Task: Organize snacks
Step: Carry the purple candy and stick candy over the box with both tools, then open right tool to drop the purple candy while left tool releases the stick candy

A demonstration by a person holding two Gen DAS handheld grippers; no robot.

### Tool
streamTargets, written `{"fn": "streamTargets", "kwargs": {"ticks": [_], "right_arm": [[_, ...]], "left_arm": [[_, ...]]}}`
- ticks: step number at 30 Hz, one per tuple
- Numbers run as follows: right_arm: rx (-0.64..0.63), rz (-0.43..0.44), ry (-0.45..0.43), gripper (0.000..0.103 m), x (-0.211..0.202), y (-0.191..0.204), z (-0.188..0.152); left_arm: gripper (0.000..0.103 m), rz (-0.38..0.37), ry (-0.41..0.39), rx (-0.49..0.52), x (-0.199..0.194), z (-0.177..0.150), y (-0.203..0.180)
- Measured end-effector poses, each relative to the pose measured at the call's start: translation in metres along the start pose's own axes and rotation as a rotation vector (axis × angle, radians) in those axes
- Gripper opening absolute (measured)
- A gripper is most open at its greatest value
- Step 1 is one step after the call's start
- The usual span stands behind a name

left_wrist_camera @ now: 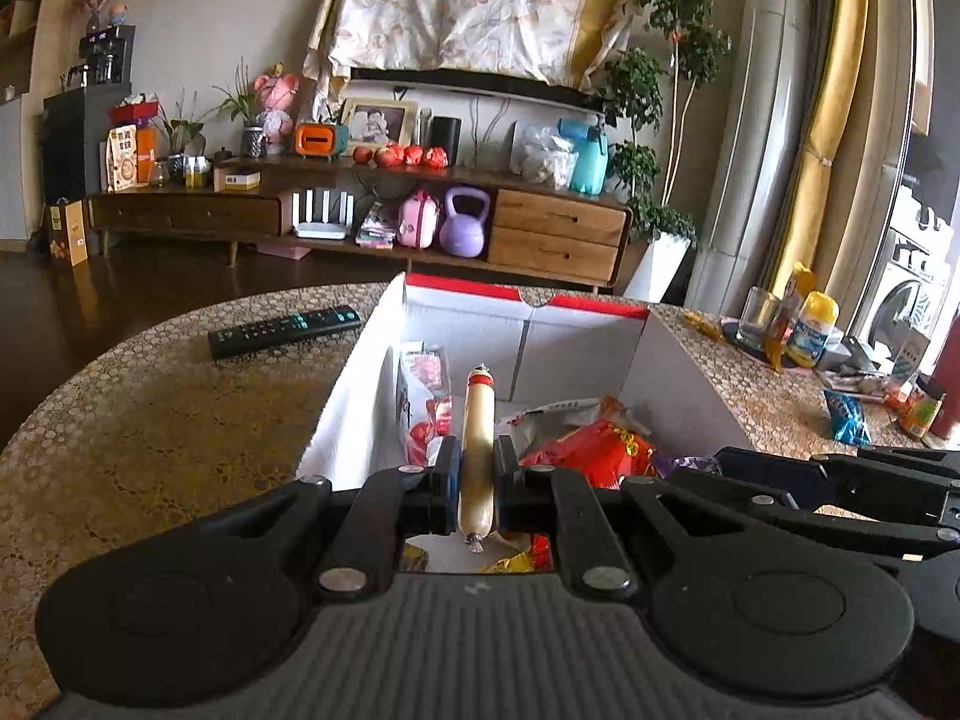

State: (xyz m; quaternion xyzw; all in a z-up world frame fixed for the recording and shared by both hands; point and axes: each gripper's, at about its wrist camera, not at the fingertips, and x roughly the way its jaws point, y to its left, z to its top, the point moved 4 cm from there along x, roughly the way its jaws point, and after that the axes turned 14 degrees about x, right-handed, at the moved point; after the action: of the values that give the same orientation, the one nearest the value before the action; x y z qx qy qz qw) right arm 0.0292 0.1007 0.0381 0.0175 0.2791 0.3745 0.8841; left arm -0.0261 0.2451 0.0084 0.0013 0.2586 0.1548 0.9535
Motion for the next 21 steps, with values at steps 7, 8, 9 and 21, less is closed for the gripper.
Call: {"fn": "streamTargets", "kwargs": {"ticks": [7, 8, 9, 21], "right_arm": [[-0.024, -0.008, -0.003, 0.025, 0.002, 0.000, -0.004], [-0.025, -0.008, -0.005, 0.030, 0.003, 0.000, -0.004], [-0.025, -0.013, -0.004, 0.032, 0.003, -0.002, -0.003], [-0.009, -0.026, -0.071, 0.053, -0.010, -0.027, 0.008]], "left_arm": [[0.011, 0.000, 0.009, 0.007, 0.006, 0.000, -0.002], [0.011, -0.002, 0.010, 0.008, 0.006, -0.001, -0.002], [0.011, -0.002, 0.009, 0.011, 0.006, 0.000, -0.002], [0.018, -0.001, 0.024, 0.063, 0.008, 0.009, -0.018]]}}
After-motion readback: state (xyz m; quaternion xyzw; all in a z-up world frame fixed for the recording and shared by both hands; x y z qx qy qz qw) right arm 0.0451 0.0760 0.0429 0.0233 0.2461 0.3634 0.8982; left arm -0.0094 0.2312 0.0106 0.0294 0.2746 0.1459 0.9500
